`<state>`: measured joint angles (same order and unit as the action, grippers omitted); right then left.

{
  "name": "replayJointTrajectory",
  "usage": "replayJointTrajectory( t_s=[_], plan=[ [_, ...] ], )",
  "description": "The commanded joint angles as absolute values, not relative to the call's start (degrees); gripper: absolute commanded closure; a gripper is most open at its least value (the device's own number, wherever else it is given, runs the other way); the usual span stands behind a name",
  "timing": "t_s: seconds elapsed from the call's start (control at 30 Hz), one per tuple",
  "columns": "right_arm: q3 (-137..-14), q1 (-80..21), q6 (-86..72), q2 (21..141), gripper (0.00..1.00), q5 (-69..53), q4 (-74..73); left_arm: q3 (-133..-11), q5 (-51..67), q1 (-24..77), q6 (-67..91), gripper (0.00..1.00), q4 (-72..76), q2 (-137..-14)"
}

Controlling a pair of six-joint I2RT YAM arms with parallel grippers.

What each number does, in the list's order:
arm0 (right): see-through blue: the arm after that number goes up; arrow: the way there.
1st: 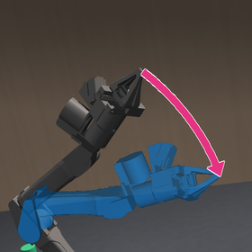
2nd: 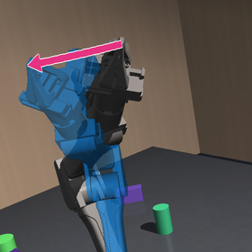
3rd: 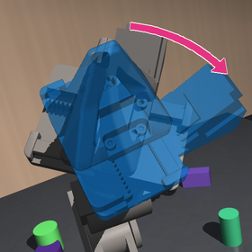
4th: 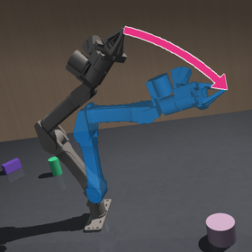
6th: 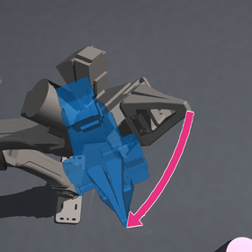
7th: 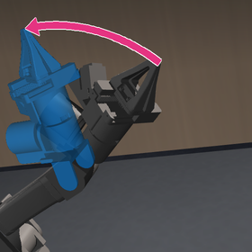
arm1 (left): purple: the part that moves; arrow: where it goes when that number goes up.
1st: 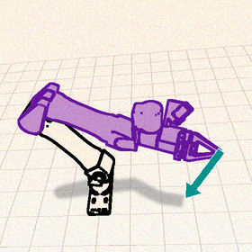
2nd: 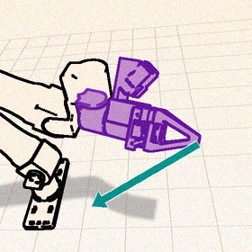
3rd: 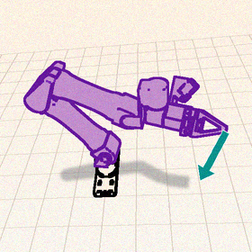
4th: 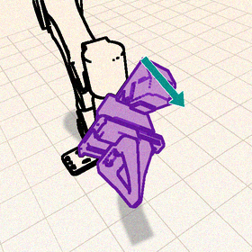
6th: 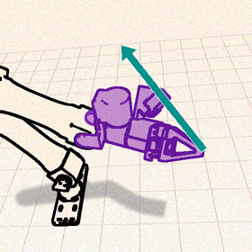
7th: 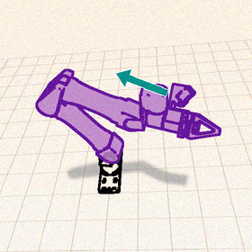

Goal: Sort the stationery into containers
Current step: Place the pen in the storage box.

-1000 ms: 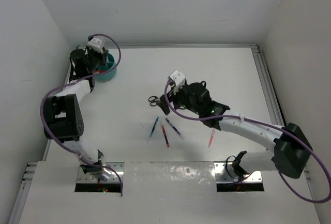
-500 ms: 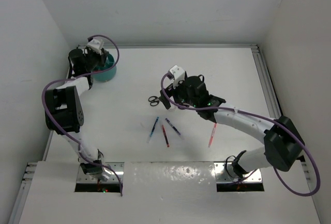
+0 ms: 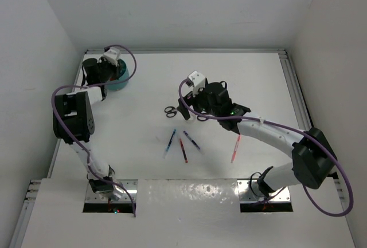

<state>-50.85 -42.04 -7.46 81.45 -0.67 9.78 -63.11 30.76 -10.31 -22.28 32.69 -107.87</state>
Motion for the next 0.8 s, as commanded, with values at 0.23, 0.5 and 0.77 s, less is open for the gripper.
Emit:
replayJointTrajectory(
  t_s=[0.23, 0.5, 0.77],
  plan=[
    [-52.3, -41.6, -7.5, 80.2, 0.01, -1.3, 10.2, -65.3, 32.2, -9.8, -25.6, 0.71, 31.7, -110.2],
    [-51.9, -41.7, -8.0, 79.1, 0.01, -1.3, 9.2, -66.2, 32.4, -9.6, -26.7, 0.54, 31.5, -109.4],
    [-50.2, -41.7, -8.2, 76.6, 0.01, -0.8, 9.1, -68.4, 35.9, -9.1, -28.5, 0.42, 27.9, -107.2]
  ],
)
